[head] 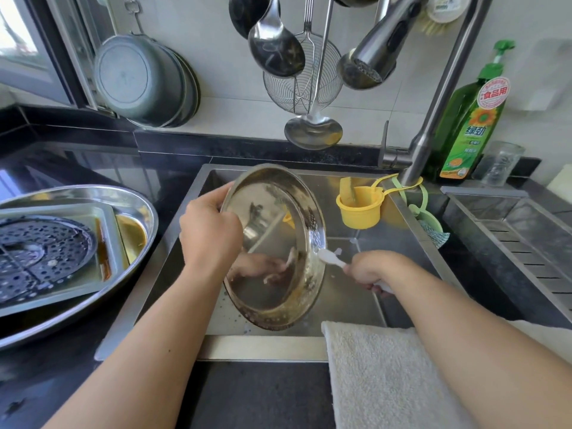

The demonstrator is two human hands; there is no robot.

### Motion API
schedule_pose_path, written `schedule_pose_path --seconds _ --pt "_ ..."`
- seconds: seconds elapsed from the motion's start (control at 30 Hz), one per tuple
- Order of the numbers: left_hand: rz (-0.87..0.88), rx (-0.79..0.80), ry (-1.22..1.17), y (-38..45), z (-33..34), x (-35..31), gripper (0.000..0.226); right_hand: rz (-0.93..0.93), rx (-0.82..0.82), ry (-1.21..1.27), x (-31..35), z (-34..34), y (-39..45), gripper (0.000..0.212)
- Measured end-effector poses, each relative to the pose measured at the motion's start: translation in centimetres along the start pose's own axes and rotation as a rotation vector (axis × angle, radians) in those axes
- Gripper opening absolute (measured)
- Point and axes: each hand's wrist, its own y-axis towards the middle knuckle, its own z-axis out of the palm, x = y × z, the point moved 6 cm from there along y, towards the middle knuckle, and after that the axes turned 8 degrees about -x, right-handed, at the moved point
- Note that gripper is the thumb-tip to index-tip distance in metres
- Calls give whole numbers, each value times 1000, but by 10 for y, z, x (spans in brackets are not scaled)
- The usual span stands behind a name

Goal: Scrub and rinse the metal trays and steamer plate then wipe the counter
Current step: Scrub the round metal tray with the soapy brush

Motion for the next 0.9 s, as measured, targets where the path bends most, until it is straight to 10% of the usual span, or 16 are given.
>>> schedule_pose_path --seconds 0.33,0.43,0.57,0.63,0.9 --pt "92 256 101 -12 28 -4 28 -540 -1000 -77 55 -61 -38 45" --pt "88 242 115 -11 26 -2 33 -451 -982 -139 48 -58 -32 40" --pt "71 218 170 -7 26 4 62 -134 -295 -291 17 -23 -15 34" --pt "63 250 182 -8 30 7 63 -99 -199 -269 17 -15 -18 37" --pt "50 264 183 -7 34 10 25 -565 -1060 -155 65 -58 -66 43"
